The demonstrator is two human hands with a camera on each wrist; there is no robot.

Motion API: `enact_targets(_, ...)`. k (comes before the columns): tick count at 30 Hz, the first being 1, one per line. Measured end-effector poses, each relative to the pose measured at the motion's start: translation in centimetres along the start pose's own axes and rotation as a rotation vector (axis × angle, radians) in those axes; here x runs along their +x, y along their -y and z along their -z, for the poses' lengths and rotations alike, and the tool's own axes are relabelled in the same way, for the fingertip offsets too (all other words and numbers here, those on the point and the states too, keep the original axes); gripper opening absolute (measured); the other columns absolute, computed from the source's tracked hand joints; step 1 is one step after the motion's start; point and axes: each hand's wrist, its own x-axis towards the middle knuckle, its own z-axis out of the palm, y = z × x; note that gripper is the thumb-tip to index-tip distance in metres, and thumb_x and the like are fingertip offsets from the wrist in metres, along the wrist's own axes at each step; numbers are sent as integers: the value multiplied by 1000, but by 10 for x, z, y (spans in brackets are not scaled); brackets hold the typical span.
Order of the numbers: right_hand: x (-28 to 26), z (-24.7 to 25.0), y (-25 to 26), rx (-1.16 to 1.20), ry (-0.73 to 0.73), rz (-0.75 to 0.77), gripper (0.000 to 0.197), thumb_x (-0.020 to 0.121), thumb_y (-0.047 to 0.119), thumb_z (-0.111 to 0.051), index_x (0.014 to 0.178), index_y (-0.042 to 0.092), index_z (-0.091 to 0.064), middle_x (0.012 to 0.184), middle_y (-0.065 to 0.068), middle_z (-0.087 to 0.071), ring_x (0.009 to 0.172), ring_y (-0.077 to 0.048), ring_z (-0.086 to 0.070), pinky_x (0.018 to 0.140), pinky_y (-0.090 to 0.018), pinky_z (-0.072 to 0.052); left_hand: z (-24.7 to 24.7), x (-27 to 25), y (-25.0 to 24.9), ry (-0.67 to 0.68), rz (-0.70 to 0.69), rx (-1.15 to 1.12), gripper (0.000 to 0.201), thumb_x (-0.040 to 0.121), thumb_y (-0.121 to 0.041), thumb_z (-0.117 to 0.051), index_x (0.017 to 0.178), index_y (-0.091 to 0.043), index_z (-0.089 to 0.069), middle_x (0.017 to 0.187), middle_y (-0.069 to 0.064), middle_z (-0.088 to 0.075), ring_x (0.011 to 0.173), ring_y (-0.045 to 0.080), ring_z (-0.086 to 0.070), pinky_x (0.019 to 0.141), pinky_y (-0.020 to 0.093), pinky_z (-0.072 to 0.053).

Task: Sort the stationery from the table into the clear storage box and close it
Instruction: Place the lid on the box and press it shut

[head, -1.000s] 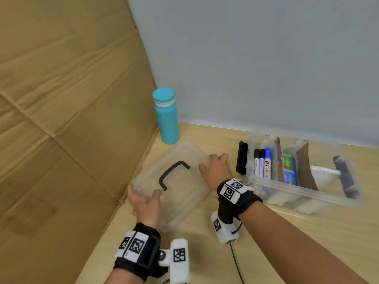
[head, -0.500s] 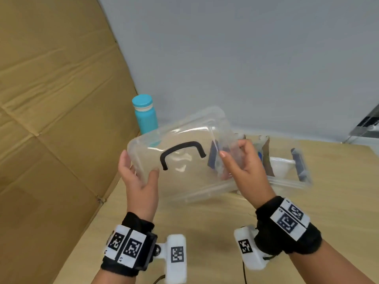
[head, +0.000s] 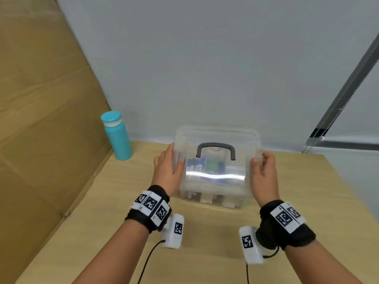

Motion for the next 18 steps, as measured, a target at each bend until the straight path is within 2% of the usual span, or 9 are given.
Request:
enact_targets(2,12,-1,-8,-158,9,-17,25,95,17,-45,118,9,-46,118,-9,-50,112,-27,-45,94,-37,-39,-10,7,-1,26,75,63,54,97,-30,-43,147,-19,-25,144,2,-39,130,23,-27,109,35,-25)
enact_targets(4,22,-3,-11,-245,59,-104,33,93,15,-46,123,2,-43,128,-15,-43,119,-32,-41,100,-39,-35,-17,14,1,57,126,120,54,97,-29,-43,146,-16,-26,144,7,-37,131,26,-27,110,36,-24)
enact_targets(6,29,-6,-13,-283,140,-186,46,94,17,-46,135,2,-35,138,-17,-36,125,-35,-39,106,-42,-34,-23,21,4,121,158,154,52,97,-31,-42,144,-13,-28,144,9,-37,132,27,-31,111,38,-25)
enact_targets(8,31,-9,-15,-337,228,-191,57,95,18,-44,145,4,-22,149,-16,-25,131,-36,-36,109,-42,-32,-25,24,2,193,200,118,48,98,-31,-41,142,-12,-32,142,10,-42,128,26,-41,107,36,-33)
enact_targets(11,32,-13,-13,-455,303,-154,59,98,20,-38,149,4,-12,156,-12,-13,128,-35,-43,102,-38,-36,-24,27,-3,249,234,71,45,100,-29,-38,141,-13,-32,136,10,-50,118,26,-52,92,30,-40)
enact_targets(13,32,-14,-14,-519,318,-127,59,99,24,-36,149,5,-11,157,-9,-11,123,-35,-48,96,-37,-41,-23,28,-1,260,226,58,46,99,-33,-39,140,-14,-32,133,8,-53,114,24,-55,88,28,-41)
enact_targets(15,34,-14,-17,-569,331,-96,61,99,29,-35,149,5,-10,157,-8,-11,119,-34,-51,92,-38,-43,-25,26,3,255,204,15,50,95,-43,-44,137,-16,-36,130,4,-54,113,21,-55,90,28,-42)
enact_targets(18,40,-16,-21,-661,363,-73,71,97,45,-35,149,7,-7,157,-8,-9,121,-34,-50,93,-41,-45,-29,30,11,254,197,16,68,83,-61,-50,134,-18,-39,128,1,-55,111,19,-56,96,39,-47)
